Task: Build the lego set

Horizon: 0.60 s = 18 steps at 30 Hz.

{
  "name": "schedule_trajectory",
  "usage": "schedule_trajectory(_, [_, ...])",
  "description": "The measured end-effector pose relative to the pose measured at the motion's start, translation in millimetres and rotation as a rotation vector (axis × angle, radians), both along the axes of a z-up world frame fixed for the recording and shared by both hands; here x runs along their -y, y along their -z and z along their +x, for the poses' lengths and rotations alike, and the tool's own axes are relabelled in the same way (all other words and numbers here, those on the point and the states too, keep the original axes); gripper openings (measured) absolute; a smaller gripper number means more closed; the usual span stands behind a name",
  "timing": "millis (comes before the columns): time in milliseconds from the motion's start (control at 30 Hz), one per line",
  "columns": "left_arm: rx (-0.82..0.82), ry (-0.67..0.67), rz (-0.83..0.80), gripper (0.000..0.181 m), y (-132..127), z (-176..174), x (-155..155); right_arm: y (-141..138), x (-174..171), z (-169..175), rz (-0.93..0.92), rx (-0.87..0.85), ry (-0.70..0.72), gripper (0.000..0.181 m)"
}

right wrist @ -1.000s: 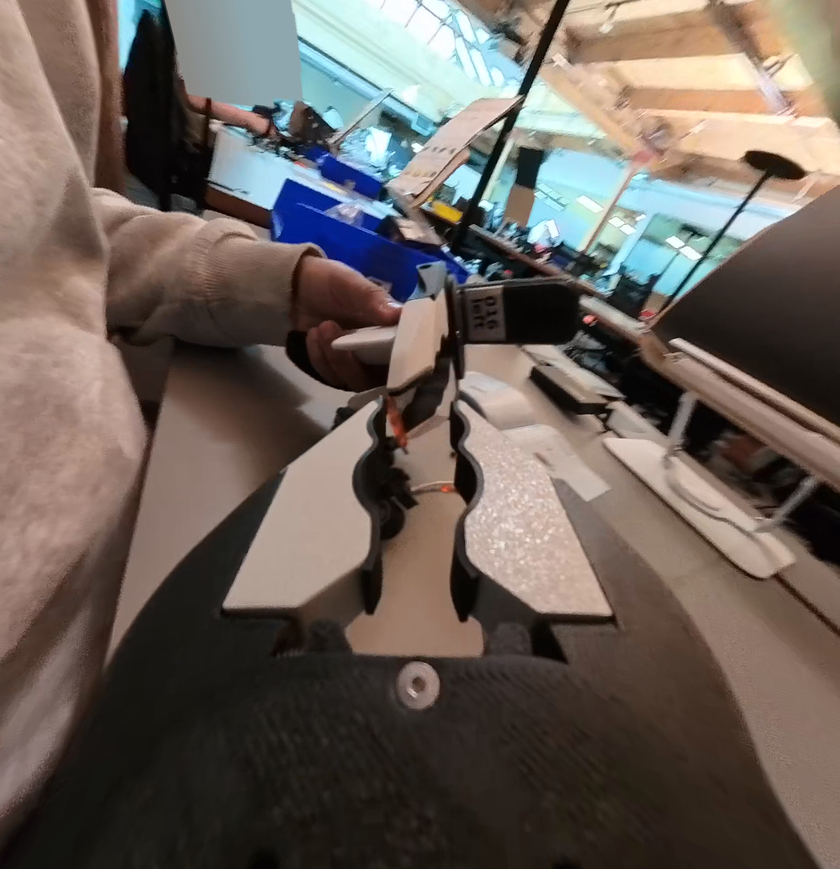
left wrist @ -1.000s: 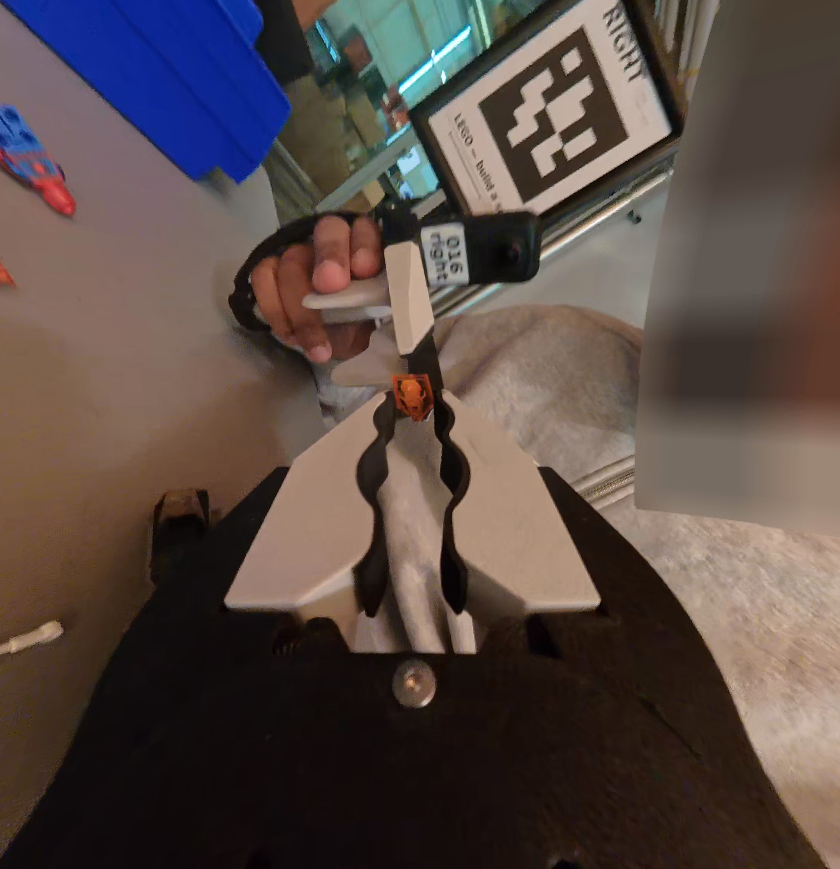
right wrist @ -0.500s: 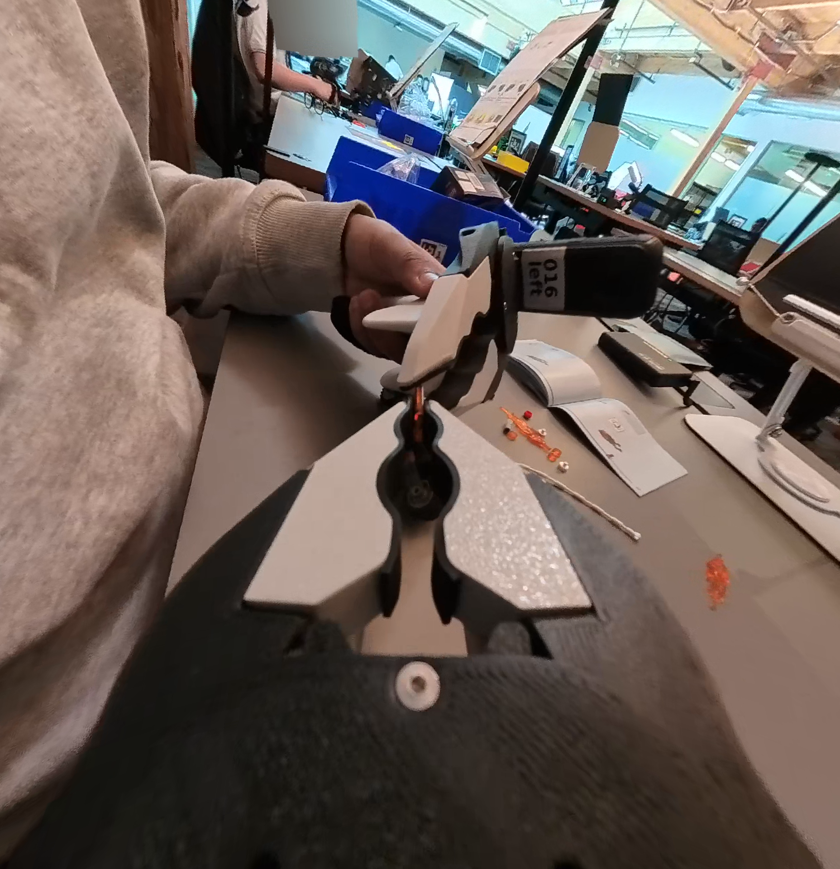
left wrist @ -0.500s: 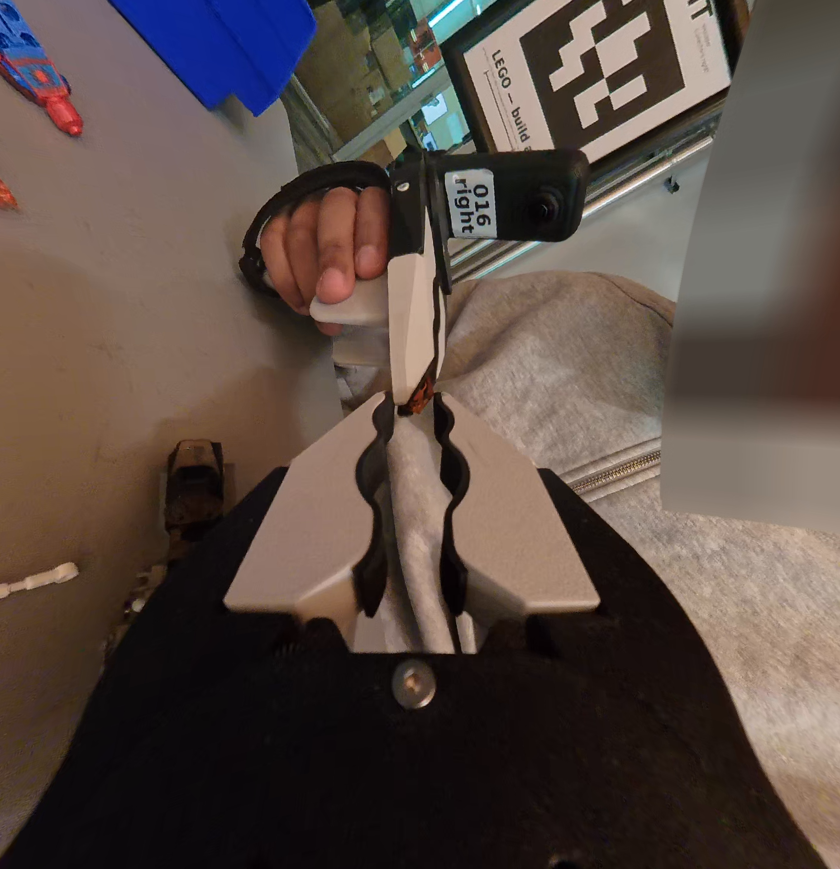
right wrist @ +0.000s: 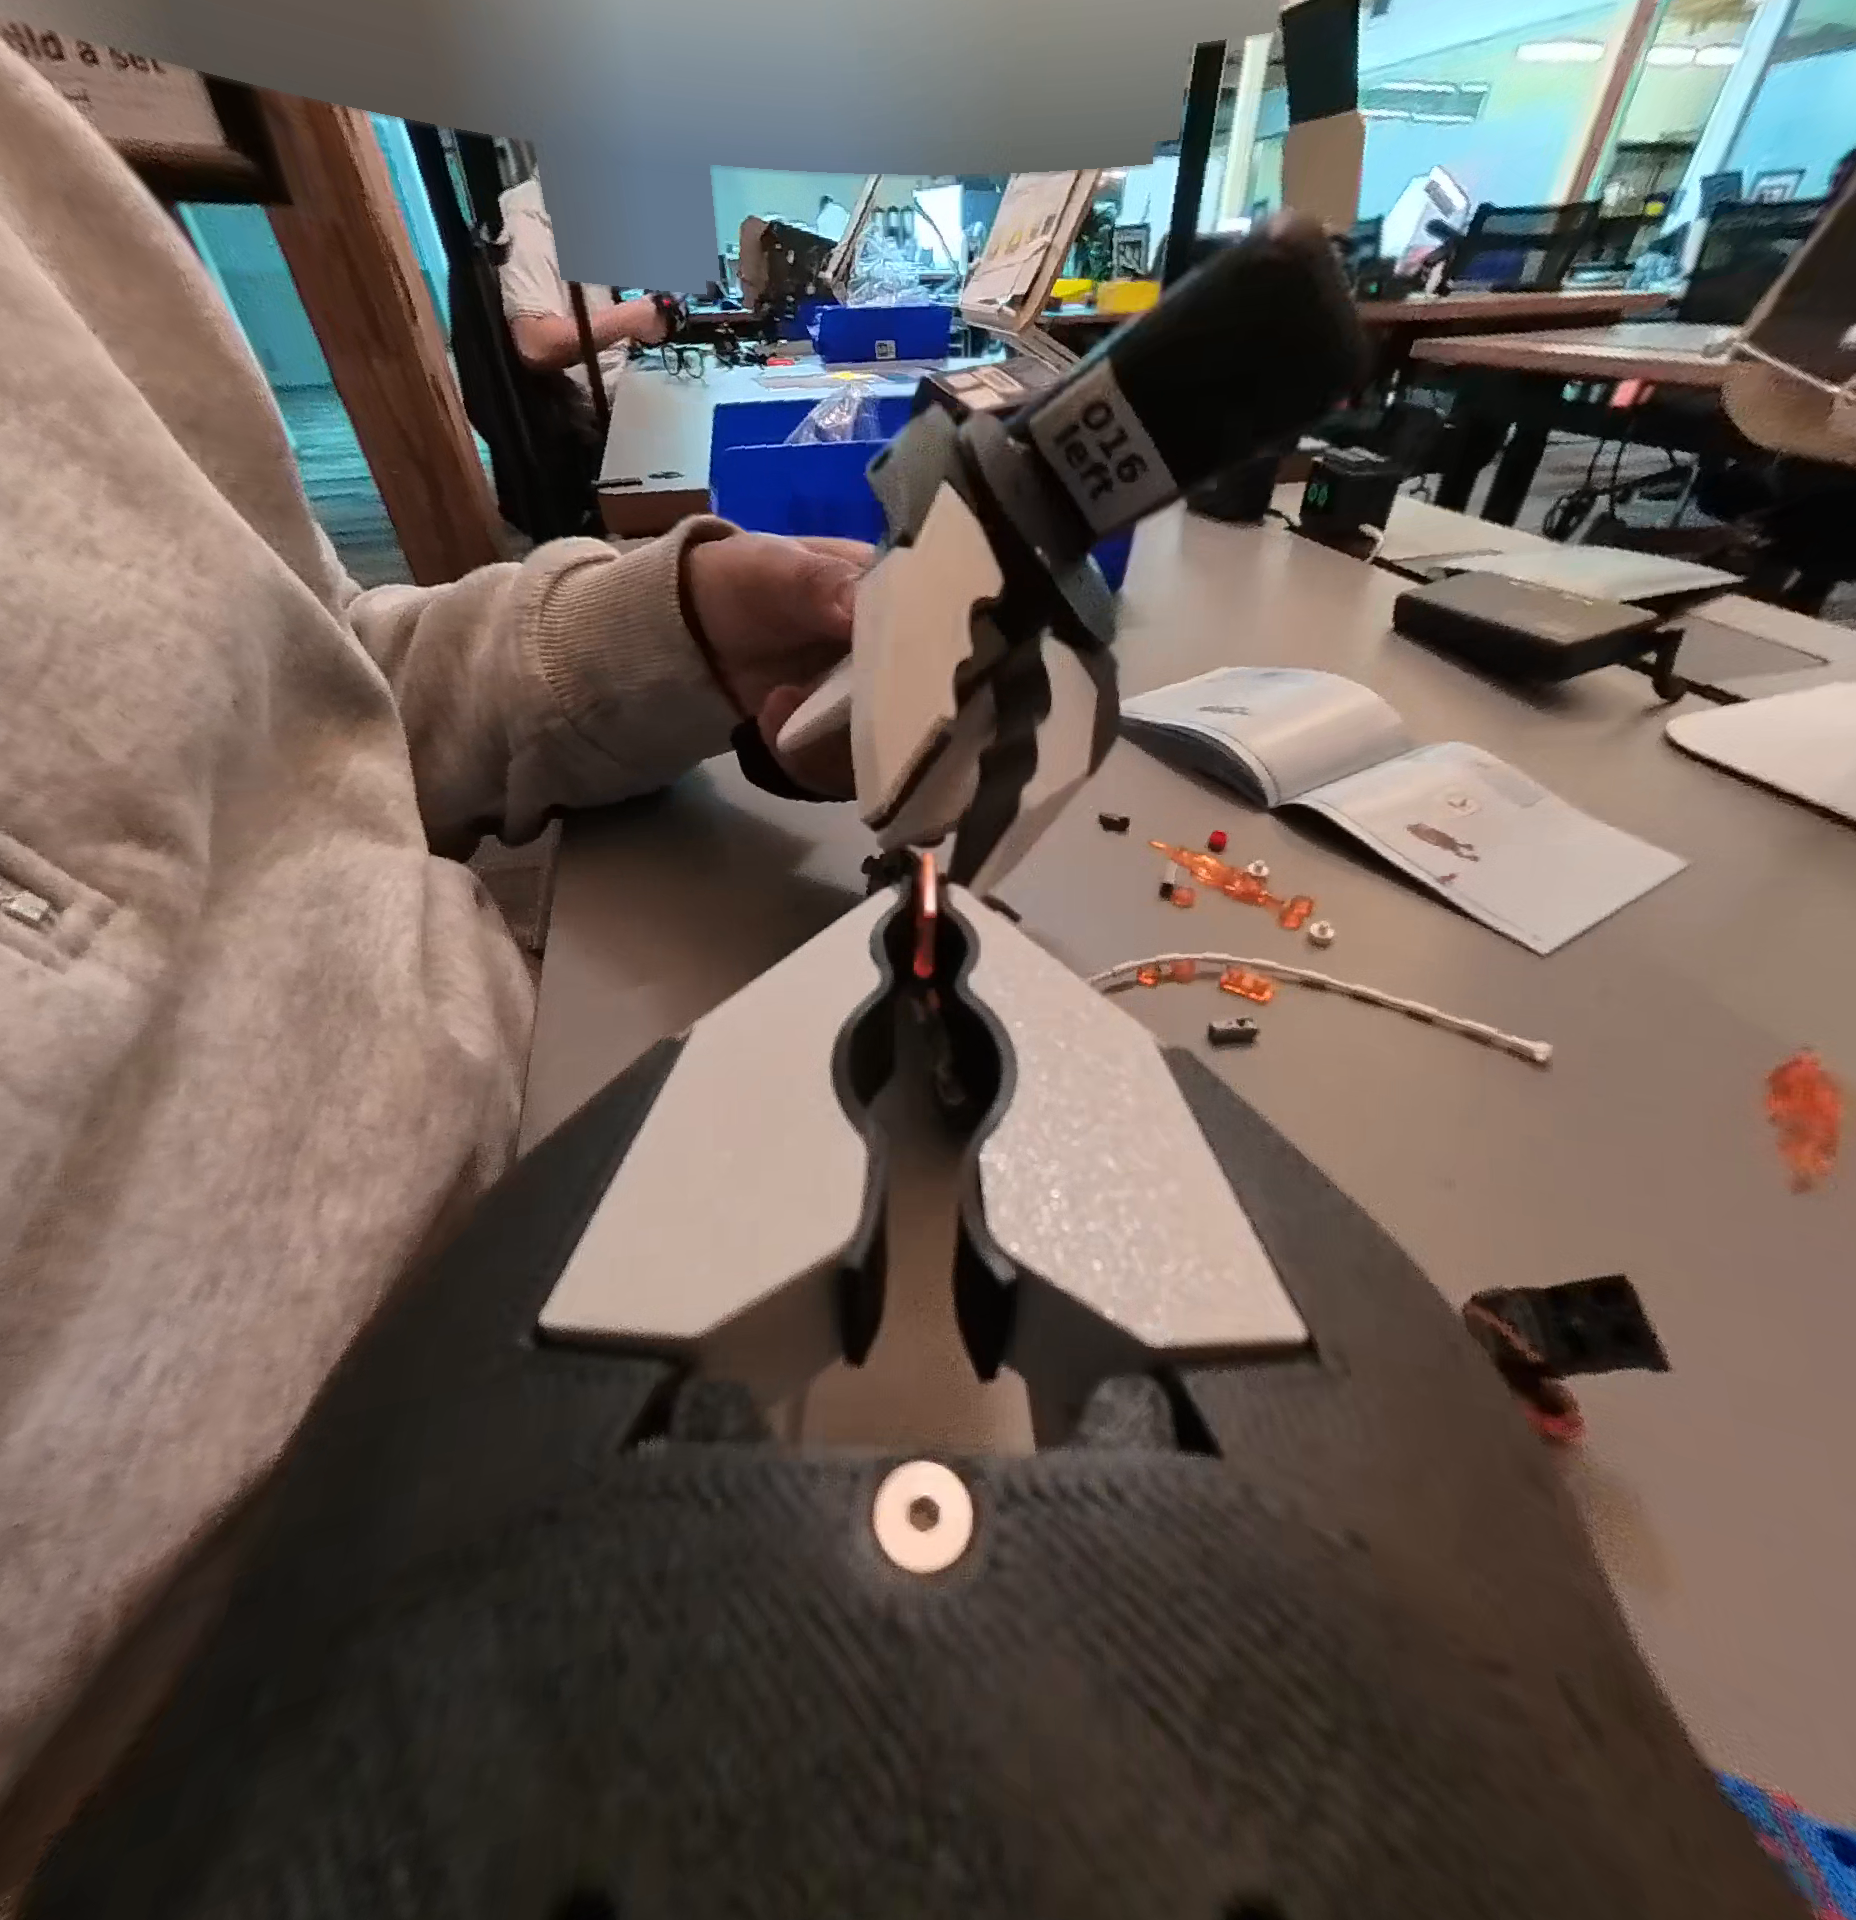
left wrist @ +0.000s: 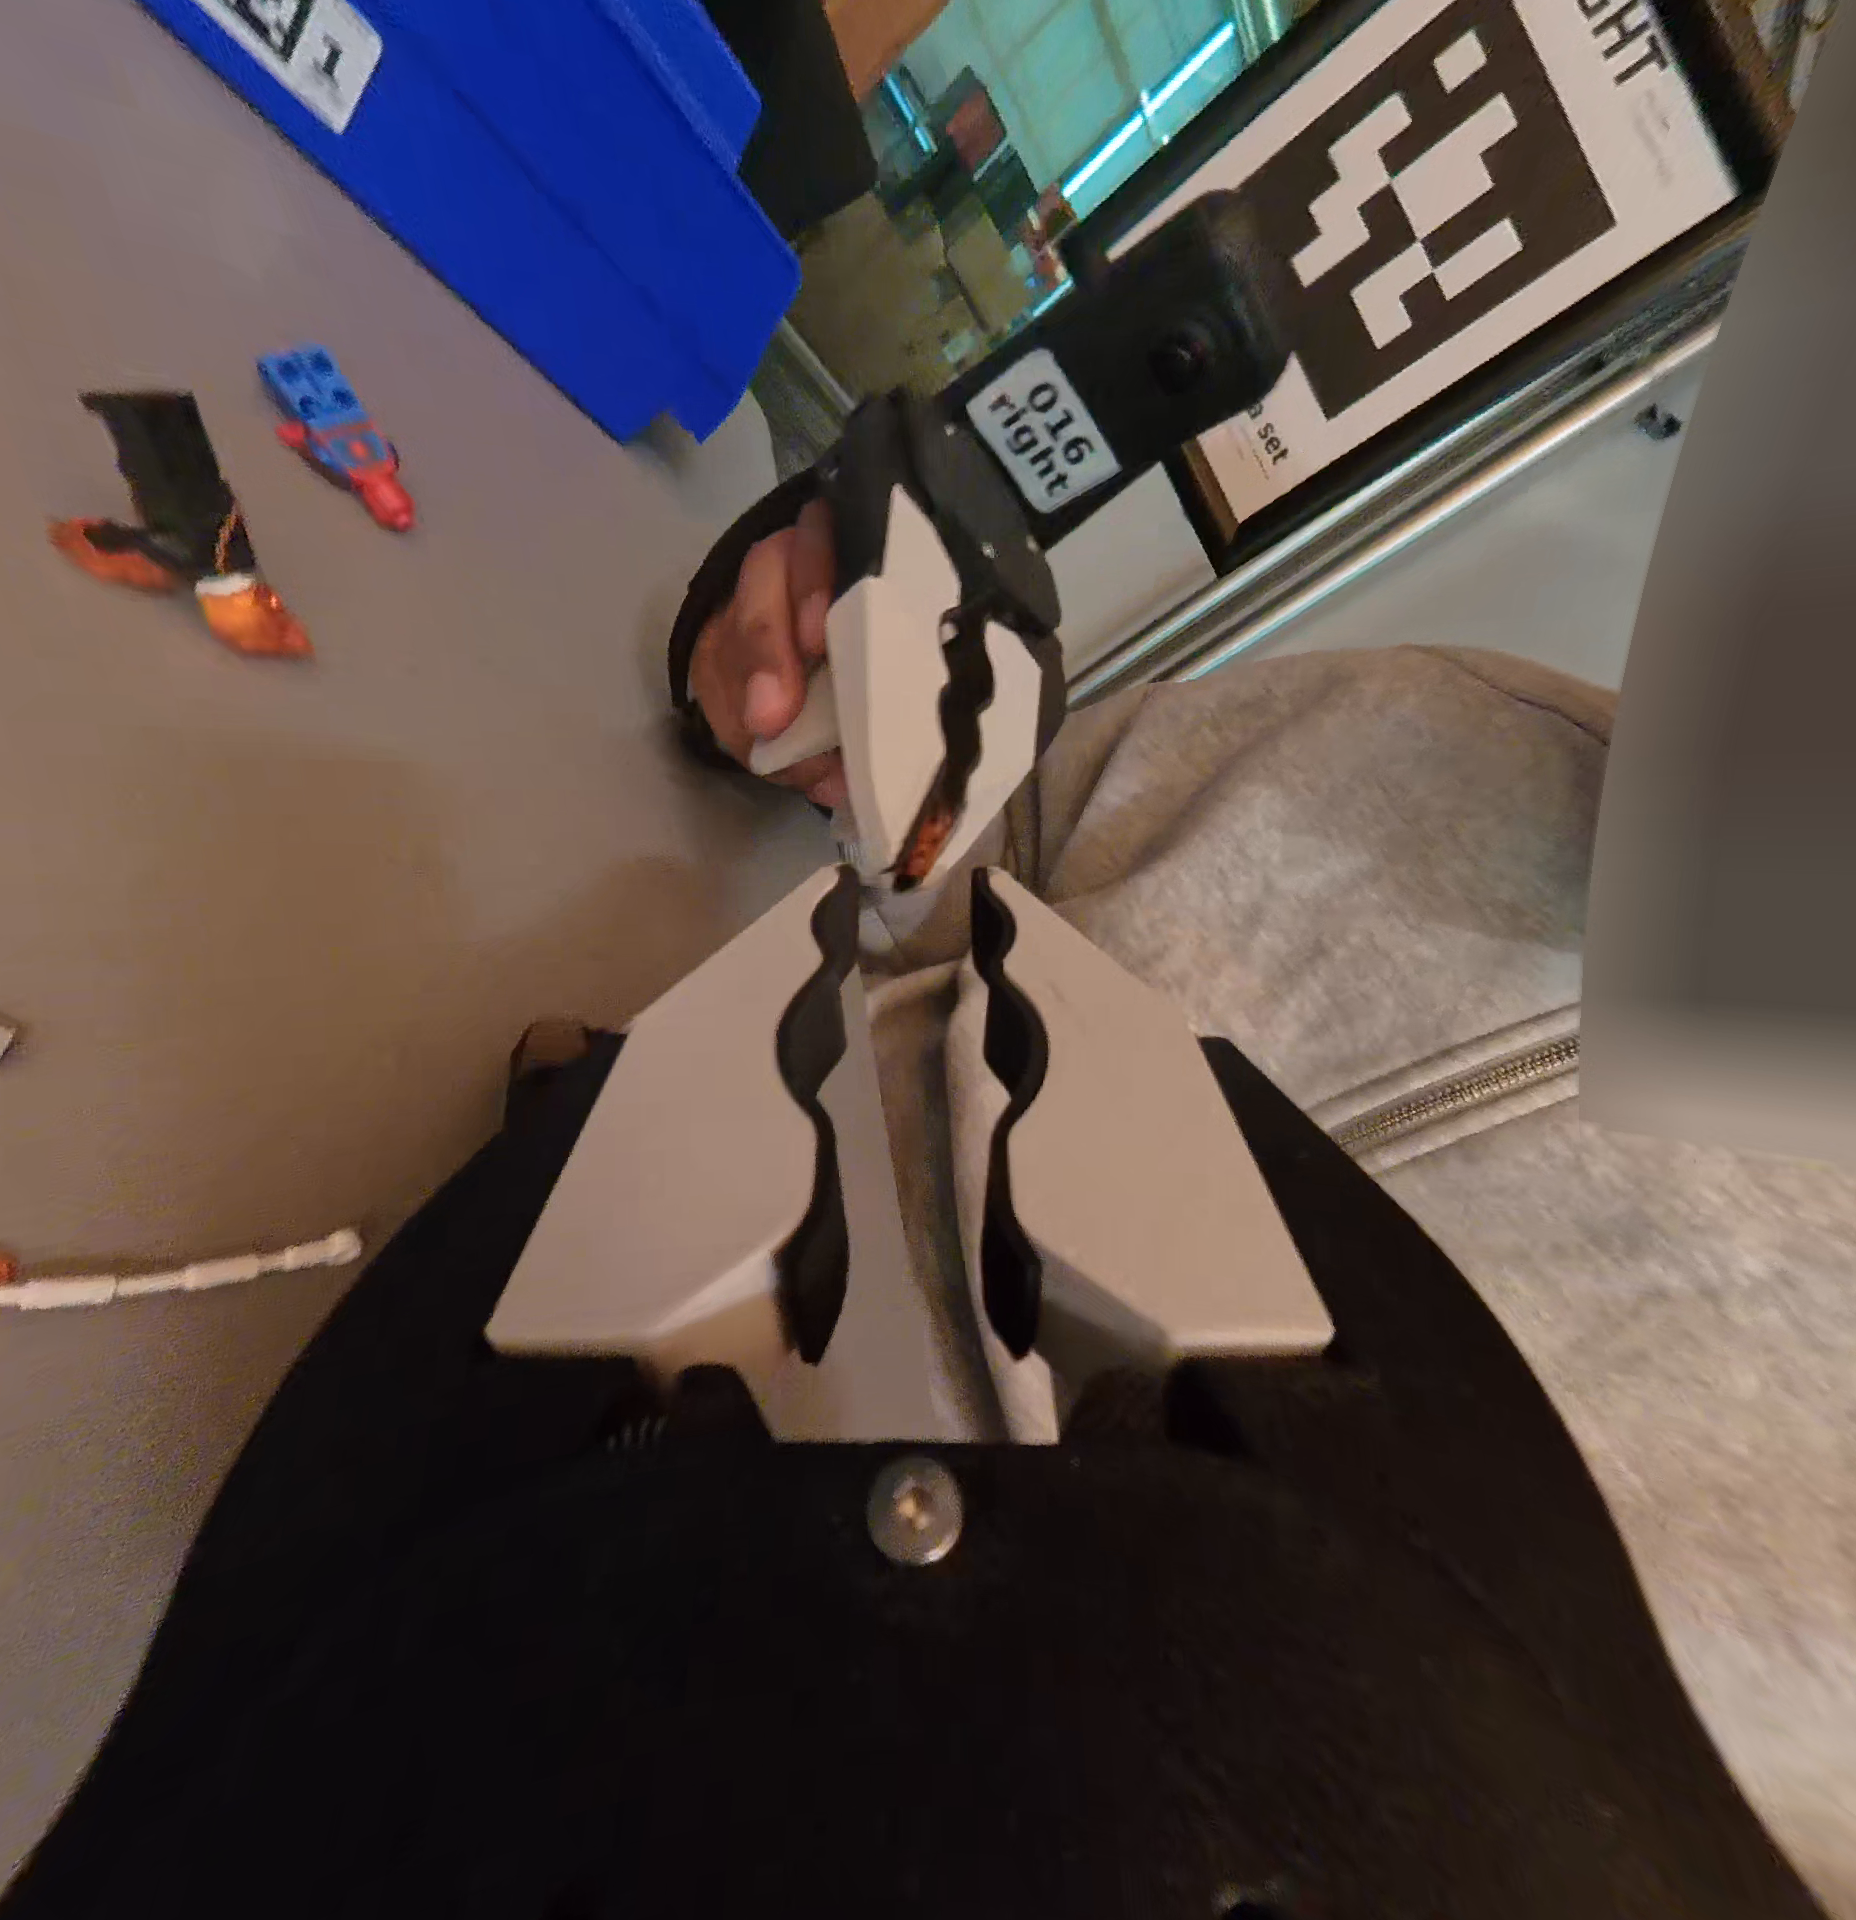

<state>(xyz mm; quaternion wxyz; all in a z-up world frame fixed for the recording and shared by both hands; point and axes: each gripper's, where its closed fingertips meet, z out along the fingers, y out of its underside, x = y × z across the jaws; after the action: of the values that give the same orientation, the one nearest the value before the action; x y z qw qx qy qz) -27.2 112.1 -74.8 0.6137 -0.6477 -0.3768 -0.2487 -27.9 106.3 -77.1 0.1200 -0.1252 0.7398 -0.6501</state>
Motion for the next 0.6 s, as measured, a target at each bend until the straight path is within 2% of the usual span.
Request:
schedule_trajectory(133, [-0.047, -0.042, -0.040, 0.003, -1, -5, -1, 0, 1, -5, 0.003, 0.014, 0.026, 0.000])
schedule_trajectory(600, [-0.201, -0.146, -0.172, 0.000, 4, -18, 2, -2, 3, -15, -0.002, 0.067, 0.071, 0.000])
